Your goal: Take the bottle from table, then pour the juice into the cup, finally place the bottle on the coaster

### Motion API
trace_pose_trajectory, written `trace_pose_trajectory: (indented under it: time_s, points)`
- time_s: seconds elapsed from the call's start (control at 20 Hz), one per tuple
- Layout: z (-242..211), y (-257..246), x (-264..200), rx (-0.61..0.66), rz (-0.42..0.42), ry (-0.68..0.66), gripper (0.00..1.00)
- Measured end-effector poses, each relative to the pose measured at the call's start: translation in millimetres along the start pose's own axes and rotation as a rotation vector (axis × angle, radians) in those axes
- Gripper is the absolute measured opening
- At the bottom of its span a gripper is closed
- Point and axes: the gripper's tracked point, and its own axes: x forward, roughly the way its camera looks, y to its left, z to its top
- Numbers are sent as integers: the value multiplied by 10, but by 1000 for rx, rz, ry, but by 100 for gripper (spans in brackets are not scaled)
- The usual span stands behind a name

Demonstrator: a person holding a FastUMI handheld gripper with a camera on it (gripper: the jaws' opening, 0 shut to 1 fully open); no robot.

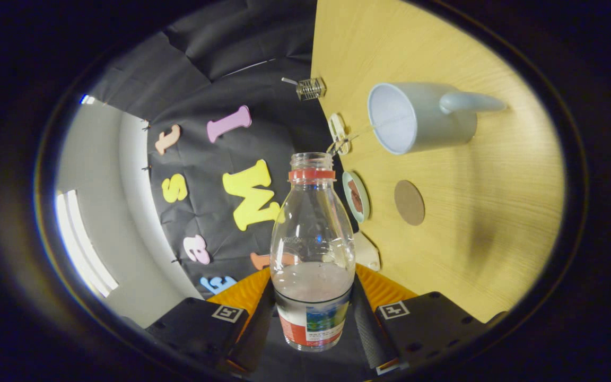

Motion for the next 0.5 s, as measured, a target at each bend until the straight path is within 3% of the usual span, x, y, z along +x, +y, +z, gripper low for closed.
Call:
trace_pose_trajectory:
  time_s: [0.5]
  points:
    - [0,52,17,56,10,0,78]
